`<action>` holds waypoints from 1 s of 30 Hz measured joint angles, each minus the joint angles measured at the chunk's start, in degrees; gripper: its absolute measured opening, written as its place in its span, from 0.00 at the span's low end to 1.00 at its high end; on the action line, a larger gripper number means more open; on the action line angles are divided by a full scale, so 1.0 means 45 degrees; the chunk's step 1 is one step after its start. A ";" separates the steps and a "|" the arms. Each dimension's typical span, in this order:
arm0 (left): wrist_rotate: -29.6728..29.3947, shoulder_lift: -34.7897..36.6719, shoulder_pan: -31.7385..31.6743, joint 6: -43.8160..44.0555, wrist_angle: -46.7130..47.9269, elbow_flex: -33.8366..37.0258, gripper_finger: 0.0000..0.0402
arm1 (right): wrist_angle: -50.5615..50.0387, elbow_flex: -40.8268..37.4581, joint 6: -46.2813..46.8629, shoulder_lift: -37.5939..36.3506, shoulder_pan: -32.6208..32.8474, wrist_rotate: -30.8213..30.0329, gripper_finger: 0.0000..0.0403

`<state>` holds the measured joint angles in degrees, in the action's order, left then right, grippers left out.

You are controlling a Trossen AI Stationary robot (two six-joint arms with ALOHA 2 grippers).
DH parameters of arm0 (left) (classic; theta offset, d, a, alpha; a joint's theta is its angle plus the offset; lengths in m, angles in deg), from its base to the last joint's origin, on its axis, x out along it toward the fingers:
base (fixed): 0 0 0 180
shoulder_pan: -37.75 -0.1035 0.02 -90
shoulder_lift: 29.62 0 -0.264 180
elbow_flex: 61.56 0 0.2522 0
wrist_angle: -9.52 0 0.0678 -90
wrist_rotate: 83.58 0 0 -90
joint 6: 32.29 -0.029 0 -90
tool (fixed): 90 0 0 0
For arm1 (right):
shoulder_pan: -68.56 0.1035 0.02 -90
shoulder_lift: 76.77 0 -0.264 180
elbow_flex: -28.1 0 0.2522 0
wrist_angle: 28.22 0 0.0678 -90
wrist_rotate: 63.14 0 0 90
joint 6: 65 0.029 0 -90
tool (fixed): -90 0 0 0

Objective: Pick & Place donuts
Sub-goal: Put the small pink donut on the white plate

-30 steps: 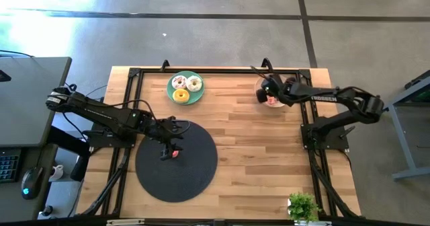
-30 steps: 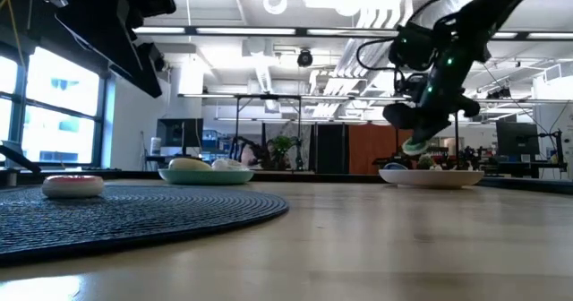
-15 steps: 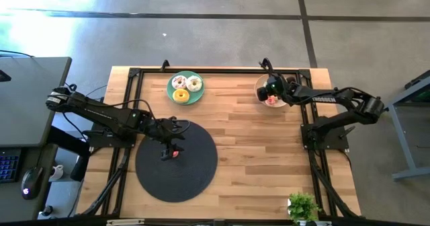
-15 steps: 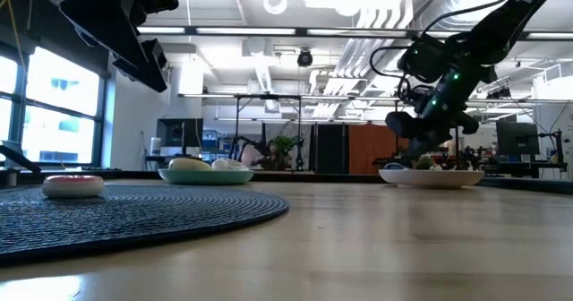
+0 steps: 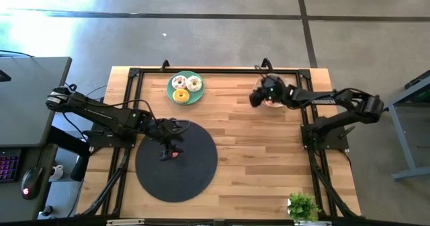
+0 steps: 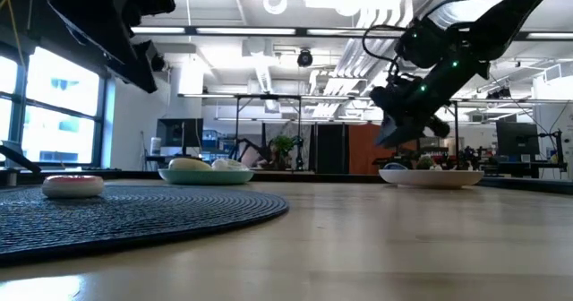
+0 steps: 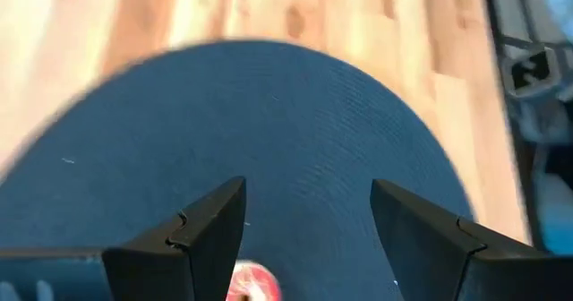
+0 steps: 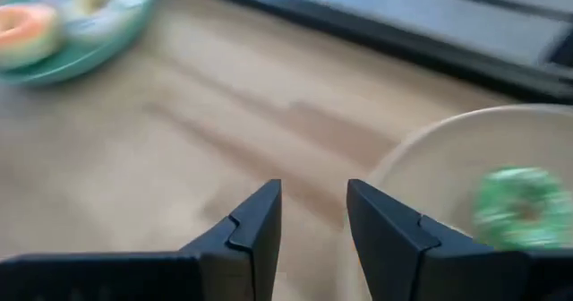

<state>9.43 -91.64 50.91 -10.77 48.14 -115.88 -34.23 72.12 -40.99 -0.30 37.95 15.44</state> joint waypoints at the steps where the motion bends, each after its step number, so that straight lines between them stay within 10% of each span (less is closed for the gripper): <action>1: 0.0318 0.0000 0.0034 0.0032 0.0125 0.0000 0.59 | 0.0000 0.0000 0.0131 0.0000 0.0258 0.0171 0.31; 9: -0.0838 -0.0549 0.1044 0.1666 0.3051 0.0158 0.59 | 0.0248 0.0000 0.0686 -0.0005 0.2644 0.0640 0.31; 17: -0.1529 -0.1939 0.1089 0.3705 0.1483 0.1952 0.59 | 0.2091 0.0004 0.0889 -0.0010 0.4654 0.0765 0.31; 30: -0.1638 -0.2591 0.1081 0.3564 -0.0252 0.2261 0.29 | 0.6047 0.0015 -0.6953 0.0929 0.7750 0.1828 0.31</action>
<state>2.06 -103.29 55.77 5.26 47.01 -105.70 -7.02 72.18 -72.27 3.88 72.83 23.67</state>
